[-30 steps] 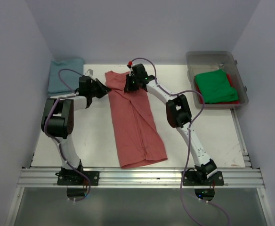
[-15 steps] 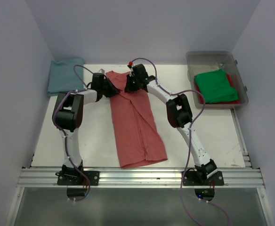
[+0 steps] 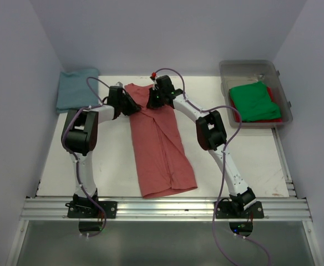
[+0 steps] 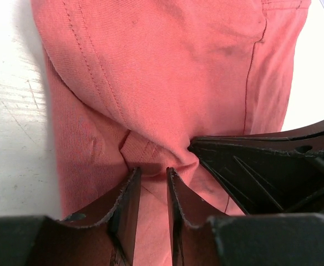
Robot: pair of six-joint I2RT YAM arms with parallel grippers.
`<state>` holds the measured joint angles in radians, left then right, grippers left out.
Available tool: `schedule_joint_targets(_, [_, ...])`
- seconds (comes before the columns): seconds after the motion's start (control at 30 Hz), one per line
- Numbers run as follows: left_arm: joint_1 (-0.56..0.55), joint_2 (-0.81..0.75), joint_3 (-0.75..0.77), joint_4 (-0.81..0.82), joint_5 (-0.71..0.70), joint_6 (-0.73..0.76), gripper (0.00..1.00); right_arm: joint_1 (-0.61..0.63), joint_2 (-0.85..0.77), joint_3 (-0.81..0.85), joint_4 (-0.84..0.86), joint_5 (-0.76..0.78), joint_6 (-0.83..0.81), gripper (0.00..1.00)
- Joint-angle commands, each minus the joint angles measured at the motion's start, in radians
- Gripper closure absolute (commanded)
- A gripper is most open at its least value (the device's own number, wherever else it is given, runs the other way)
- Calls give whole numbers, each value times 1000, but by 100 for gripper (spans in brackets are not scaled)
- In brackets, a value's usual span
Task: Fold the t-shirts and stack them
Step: Rotate the tshirt 90 degrees
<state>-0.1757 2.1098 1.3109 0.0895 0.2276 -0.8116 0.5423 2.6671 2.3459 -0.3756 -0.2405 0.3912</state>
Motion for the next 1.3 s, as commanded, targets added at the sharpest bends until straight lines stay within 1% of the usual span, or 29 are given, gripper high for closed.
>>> schedule_joint_targets(0.0, [2, -7, 24, -56, -43, 5, 70, -18, -9, -43, -115, 76, -49, 100])
schedule_joint_targets(0.13, [2, -42, -10, -73, -33, -9, 69, -22, -12, -46, -118, 81, -58, 100])
schedule_joint_targets(0.2, [2, -65, -53, -62, -46, -15, 69, -25, -12, -48, -117, 79, -57, 100])
schedule_joint_targets(0.3, [2, -80, -68, -43, -45, -23, 69, -28, -12, -50, -115, 76, -57, 100])
schedule_joint_targets(0.4, [2, -73, -61, -57, -33, -27, 69, -28, -13, -59, -114, 76, -58, 100])
schedule_joint_targets(0.57, [4, -40, -41, -31, -40, -31, 69, -31, -16, -63, -112, 75, -60, 100])
schedule_joint_targets(0.73, [4, -11, -33, 81, -30, -47, 69, -31, -26, -77, -114, 76, -74, 100])
schedule_joint_targets(0.93, [4, 38, 33, 78, -24, -46, 69, -36, -27, -83, -114, 73, -77, 100])
schedule_joint_targets(1.07, [4, 68, 44, 98, 4, -64, 69, -35, -24, -83, -112, 70, -78, 100])
schedule_joint_targets(1.17, [4, 64, 21, 180, 42, -89, 69, -35, -21, -86, -117, 67, -84, 100])
schedule_joint_targets(1.27, [4, 64, 19, 202, 68, -106, 69, -38, -18, -86, -115, 67, -87, 100])
